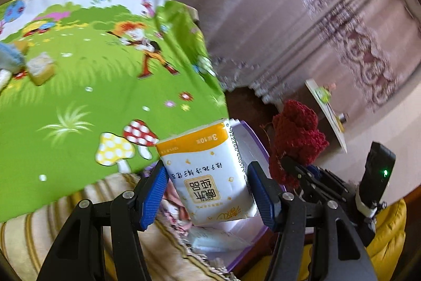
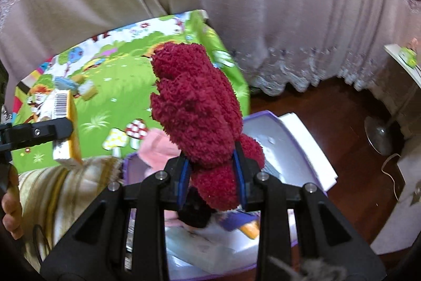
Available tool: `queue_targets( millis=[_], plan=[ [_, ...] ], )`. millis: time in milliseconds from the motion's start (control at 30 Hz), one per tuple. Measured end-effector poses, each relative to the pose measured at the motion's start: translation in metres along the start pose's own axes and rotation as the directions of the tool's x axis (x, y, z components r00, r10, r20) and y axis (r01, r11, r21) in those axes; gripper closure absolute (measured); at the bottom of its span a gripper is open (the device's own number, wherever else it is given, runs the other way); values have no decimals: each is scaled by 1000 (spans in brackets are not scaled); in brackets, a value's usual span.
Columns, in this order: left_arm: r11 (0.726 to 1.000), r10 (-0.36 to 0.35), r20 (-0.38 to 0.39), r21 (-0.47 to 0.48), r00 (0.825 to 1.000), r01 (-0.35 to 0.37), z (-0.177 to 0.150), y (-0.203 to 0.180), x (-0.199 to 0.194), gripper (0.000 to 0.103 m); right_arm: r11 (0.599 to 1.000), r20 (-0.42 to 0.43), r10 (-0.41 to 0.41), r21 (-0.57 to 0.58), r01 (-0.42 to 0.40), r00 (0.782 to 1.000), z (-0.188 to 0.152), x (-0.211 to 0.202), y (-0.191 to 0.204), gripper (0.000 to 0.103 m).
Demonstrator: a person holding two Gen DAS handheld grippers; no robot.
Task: Organize soft objects
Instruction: 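Carry the tissue pack and red knit toy into the white box and release both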
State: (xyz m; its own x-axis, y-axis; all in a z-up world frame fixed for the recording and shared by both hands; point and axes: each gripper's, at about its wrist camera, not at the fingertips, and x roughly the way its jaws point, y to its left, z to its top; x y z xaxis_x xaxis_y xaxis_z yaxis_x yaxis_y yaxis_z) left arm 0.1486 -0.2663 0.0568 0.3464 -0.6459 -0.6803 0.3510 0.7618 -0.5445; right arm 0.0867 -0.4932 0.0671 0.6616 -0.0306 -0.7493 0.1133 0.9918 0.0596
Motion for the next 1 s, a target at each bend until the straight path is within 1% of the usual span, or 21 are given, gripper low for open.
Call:
queue_targets(
  millis=[167,300,333,367,400,433,467,733,867,1000],
  plan=[
    [998,-49,-68,24,996,51,-5,-20,20,40,998,-16,-38,41,39,999,-6,-1,-26,68],
    [997,-79,-110,15,991,81,-5,-28,31,34,996,-24,-54,65,56,998,-7,-1,-36,67],
    [996,-79,-113,17,990,82,-5,-30,32,32,996,-23,-54,73,56,998,-6,-1,-38,62],
    [996,-81,-116,21,990,84,-4,-31,33,30,995,-22,-55,79,57,998,-6,-1,-39,50],
    [996,-84,-118,25,989,88,-4,-31,32,30,995,-22,-58,81,59,998,-6,-1,-39,44],
    [996,-87,-117,27,989,90,-5,-32,31,30,995,-17,-59,81,60,998,-6,-1,-39,38],
    [996,-85,-113,28,990,89,-5,-32,30,30,995,-10,-60,79,60,998,-6,-3,-38,37],
    [998,-64,-71,14,995,65,1,-20,21,30,997,-12,-50,58,50,999,-3,-1,-28,35],
    [999,-25,-24,40,999,26,5,-14,12,30,998,-6,-48,48,48,999,0,-2,-21,33],
    [997,9,22,74,1000,-11,9,-8,3,30,998,-5,-45,38,45,999,3,-1,-15,31]
  ],
)
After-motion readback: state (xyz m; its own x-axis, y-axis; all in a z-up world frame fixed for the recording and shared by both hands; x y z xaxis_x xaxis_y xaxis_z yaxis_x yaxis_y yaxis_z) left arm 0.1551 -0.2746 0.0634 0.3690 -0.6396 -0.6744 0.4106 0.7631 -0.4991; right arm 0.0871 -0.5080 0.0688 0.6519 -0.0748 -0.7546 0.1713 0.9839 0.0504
